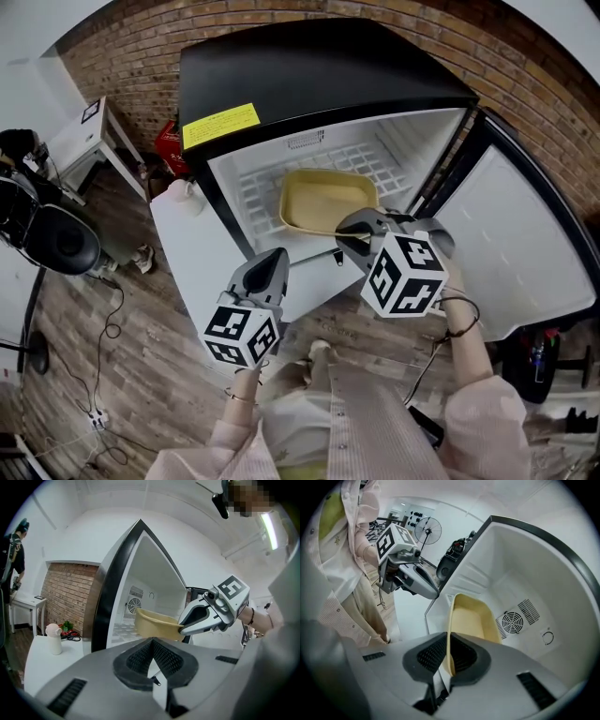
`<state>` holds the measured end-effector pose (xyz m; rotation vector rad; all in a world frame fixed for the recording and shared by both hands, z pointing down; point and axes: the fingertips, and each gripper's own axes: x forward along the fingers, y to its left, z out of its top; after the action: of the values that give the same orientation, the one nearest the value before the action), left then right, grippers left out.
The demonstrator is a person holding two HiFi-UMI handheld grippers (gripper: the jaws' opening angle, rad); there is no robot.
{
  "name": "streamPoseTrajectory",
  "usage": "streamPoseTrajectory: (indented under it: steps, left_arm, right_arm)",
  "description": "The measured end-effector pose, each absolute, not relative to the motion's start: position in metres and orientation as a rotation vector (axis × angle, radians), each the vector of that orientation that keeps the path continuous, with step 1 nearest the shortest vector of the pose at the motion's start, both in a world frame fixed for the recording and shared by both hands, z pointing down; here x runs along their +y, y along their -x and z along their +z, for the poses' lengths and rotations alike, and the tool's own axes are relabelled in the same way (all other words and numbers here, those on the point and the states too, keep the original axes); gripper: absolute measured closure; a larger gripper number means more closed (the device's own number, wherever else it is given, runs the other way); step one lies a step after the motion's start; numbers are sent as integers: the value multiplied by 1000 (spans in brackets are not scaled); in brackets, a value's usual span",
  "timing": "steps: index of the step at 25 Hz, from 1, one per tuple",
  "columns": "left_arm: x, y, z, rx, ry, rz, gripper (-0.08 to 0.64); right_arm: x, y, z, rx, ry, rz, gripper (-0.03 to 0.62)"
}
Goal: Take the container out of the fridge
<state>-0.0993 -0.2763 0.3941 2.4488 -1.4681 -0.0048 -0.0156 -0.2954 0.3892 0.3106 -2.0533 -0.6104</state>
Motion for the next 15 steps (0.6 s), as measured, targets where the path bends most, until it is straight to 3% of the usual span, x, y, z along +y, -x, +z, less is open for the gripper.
streamPoseTrajectory:
  steps: [15]
  left_arm:
    - [-243, 96, 403, -1391, -2501, 37, 566]
  right_arm:
    - [-238, -7, 405, -2066, -421, -506, 568]
